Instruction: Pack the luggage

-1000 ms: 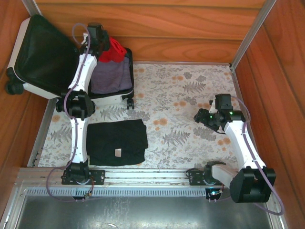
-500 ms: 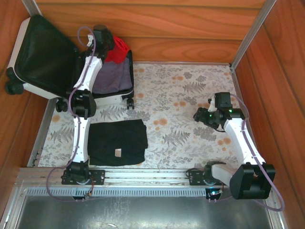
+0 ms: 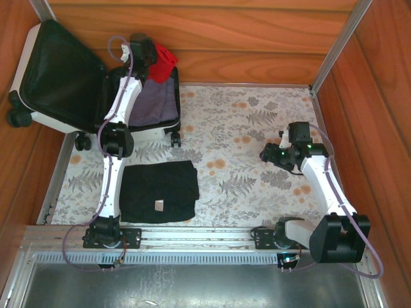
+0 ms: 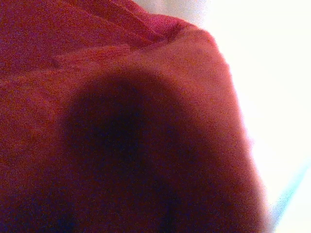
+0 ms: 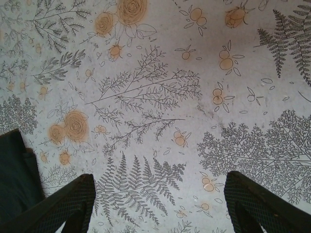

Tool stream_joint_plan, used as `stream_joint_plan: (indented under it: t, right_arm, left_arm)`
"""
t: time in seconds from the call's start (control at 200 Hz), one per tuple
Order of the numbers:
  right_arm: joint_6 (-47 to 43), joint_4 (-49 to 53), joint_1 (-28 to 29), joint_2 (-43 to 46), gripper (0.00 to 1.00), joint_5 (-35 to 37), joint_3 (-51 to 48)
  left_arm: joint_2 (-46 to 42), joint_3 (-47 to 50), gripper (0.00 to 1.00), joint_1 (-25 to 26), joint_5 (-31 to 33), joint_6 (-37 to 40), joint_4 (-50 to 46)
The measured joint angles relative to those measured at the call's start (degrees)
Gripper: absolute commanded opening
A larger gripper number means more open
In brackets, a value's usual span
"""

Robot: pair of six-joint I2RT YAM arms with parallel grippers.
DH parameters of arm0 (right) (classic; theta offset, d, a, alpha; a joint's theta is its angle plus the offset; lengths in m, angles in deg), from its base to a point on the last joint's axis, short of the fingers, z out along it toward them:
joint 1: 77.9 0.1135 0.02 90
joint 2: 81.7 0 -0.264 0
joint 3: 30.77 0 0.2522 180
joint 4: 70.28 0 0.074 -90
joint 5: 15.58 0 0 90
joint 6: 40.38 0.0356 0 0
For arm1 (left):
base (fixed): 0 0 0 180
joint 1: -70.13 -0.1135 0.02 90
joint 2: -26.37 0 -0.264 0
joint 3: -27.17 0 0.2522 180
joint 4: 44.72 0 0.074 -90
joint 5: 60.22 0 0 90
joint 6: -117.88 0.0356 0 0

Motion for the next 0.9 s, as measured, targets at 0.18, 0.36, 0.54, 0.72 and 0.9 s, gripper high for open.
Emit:
stream_joint_plan:
  t: [0.18,0.36,0.54,0.72,0.9]
  right_arm:
    - [-0.1,-0.7,0.0,-0.1,0.75,-0.7,0.1]
    - [-0.1,-1.0,0.0,0.2,0.75,-0.9,0.1]
    - [-0.1,-1.2,0.0,0.8,0.75,-1.1,0.1]
    - [-0.1,-1.2,0.0,0.8,0.75,-1.1,0.1]
    - [-0.3,-1.4,0.0,1.6,0.75,-1.1,-0.3]
  left_arm:
    - [1.7,-2.2,0.00,0.1,-0.2,-0.9,2.1]
    - [3.3,-4.3,0.00,0.1,-0.9,-1.2,3.5]
    - [3.4,-4.3,0.00,0.1,-2.2,-1.7,4.9]
    - [3.1,-0.4,0.00,0.3,-4.9,-1.7,7.3]
    - [-0.7,12.0,0.00,0.4,-6.7,1.6,3.0]
